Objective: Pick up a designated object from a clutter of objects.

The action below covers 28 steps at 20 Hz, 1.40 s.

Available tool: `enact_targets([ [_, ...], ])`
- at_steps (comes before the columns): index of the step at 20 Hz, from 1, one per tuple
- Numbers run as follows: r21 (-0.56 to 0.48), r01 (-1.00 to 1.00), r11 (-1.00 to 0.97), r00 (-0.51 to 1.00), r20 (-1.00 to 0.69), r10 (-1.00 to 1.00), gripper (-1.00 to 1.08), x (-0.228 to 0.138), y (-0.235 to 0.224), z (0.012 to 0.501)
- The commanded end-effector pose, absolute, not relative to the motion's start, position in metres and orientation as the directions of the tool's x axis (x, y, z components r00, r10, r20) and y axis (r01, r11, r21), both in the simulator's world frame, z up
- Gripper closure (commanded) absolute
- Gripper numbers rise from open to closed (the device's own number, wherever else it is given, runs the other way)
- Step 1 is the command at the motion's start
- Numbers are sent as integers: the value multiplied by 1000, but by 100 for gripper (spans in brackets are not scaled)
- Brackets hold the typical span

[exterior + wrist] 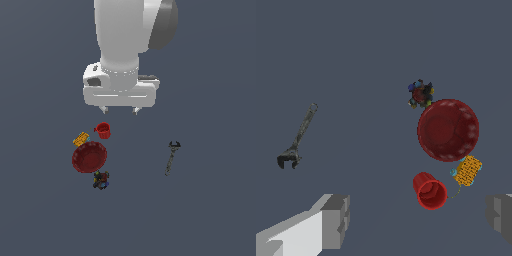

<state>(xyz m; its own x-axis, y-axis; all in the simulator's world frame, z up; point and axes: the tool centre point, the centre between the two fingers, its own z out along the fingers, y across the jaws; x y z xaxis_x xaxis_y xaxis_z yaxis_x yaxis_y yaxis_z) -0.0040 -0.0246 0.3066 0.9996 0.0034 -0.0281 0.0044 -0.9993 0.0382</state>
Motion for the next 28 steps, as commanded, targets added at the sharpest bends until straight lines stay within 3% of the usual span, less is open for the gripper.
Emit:
enact_targets([
  [1,38,4,-999,1000,-28,3,-92,-4,-25,307],
  [15,44,23,-999,999,-32,22,-92,-7,-25,314],
  [28,25,30,-999,999,-25,29,-92,36,-43,268],
])
